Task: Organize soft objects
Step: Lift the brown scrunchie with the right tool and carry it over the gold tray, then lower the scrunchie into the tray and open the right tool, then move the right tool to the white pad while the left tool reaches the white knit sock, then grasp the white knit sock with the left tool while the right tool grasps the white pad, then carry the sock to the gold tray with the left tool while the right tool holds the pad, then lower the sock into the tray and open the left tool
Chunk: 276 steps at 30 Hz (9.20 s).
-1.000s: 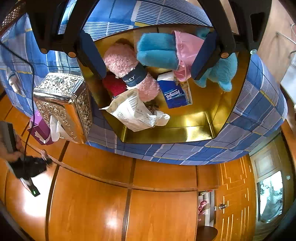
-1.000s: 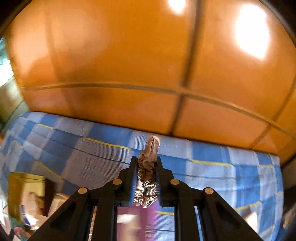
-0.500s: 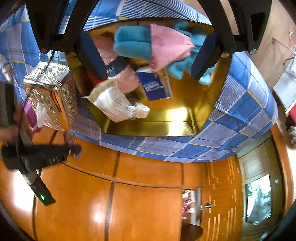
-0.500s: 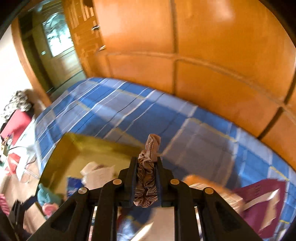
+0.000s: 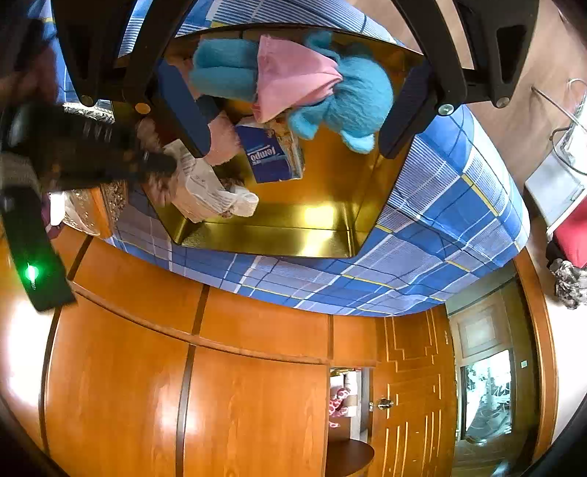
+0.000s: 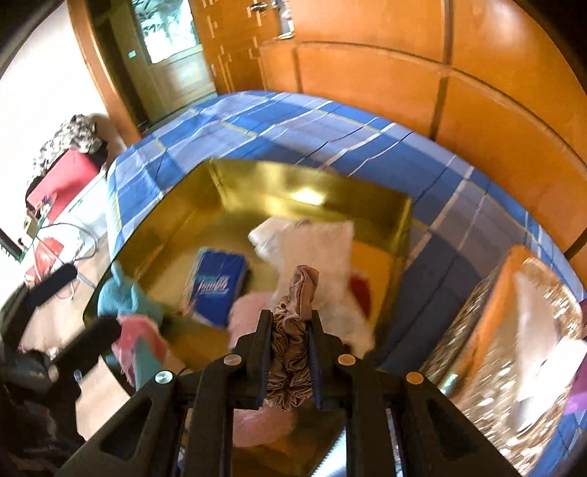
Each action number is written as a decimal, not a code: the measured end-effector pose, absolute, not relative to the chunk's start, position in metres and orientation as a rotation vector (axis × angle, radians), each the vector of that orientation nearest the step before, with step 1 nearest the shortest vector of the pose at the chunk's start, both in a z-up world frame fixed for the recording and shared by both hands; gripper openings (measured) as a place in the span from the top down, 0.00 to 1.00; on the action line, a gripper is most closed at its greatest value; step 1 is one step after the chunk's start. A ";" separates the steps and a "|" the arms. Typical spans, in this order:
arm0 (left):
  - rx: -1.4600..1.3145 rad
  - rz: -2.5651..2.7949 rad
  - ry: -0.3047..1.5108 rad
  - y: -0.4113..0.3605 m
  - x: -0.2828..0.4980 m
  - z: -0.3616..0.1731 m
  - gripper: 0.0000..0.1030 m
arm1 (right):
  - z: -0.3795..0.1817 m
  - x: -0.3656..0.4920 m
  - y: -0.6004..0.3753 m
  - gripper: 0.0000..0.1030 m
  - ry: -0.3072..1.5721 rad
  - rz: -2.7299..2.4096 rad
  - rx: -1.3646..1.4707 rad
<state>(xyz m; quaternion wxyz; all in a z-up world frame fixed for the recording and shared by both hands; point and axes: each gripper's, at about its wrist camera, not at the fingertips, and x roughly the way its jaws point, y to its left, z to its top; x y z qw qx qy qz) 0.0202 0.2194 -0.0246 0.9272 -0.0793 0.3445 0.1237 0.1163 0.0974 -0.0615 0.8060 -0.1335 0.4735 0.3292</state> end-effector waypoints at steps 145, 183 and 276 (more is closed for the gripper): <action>0.104 -0.714 1.115 -0.283 0.109 -0.110 0.43 | -0.058 0.040 -0.524 0.56 0.650 -0.378 0.835; 0.129 -0.667 0.940 -0.179 0.091 -0.113 0.50 | -0.116 0.150 -0.421 0.42 1.137 -0.145 0.305; -0.337 0.316 0.868 0.248 0.135 -0.067 0.34 | -0.122 0.150 -0.375 0.34 1.102 -0.197 0.013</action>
